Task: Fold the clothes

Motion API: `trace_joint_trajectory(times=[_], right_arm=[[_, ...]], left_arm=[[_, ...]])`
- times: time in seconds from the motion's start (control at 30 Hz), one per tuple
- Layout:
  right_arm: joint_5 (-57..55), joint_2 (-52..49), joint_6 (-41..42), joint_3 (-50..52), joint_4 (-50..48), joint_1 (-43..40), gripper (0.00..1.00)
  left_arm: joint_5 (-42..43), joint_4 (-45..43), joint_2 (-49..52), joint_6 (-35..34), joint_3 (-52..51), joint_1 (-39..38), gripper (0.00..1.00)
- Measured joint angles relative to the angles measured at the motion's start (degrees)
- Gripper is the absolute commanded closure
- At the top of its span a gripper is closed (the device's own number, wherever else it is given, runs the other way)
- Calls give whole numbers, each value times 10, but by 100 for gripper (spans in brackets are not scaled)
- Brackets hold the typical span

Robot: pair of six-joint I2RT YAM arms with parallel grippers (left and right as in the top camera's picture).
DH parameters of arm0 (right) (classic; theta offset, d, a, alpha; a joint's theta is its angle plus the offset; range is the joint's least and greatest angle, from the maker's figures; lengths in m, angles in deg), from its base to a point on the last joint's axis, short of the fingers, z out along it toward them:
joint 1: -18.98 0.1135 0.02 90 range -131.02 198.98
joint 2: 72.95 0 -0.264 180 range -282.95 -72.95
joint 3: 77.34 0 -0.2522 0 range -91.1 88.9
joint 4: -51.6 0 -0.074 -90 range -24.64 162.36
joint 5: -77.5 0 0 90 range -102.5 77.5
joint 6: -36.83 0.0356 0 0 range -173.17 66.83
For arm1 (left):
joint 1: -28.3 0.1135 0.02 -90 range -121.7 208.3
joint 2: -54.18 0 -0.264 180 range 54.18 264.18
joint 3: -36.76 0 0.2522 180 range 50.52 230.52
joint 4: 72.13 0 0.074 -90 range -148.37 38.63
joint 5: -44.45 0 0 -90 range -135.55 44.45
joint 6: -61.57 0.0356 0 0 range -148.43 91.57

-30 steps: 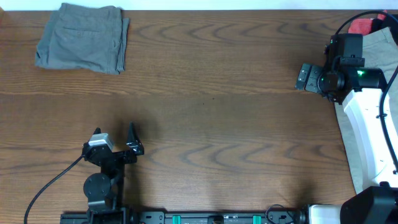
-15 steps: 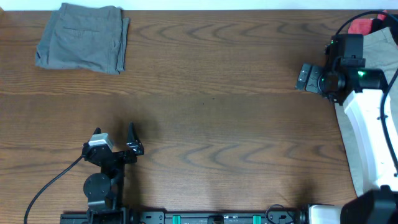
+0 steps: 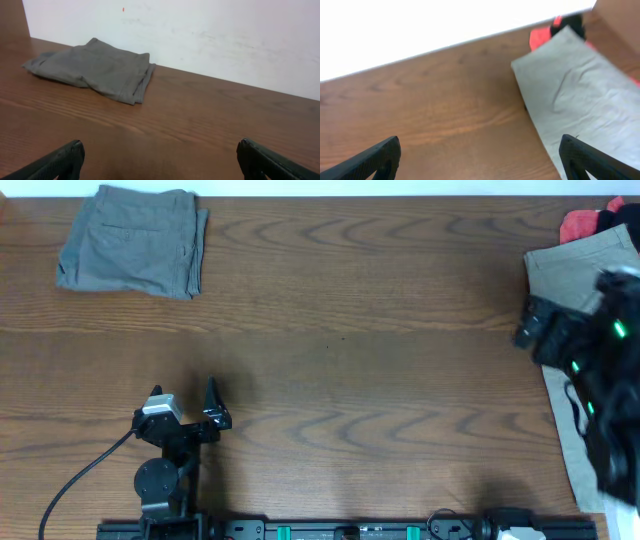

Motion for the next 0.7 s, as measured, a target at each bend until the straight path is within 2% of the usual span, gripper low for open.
trace_joint_trajectory(times=[0.3, 0.5, 0.7], right_arm=[[-10, 156, -2, 0, 25, 0, 1], [5, 214, -2, 1, 44, 0, 1], [73, 269, -2, 81, -1, 0, 1]], left_arm=[[0, 0, 0, 0, 0, 0, 2], [0, 0, 0, 0, 0, 0, 2], [0, 1, 0, 0, 0, 0, 2]])
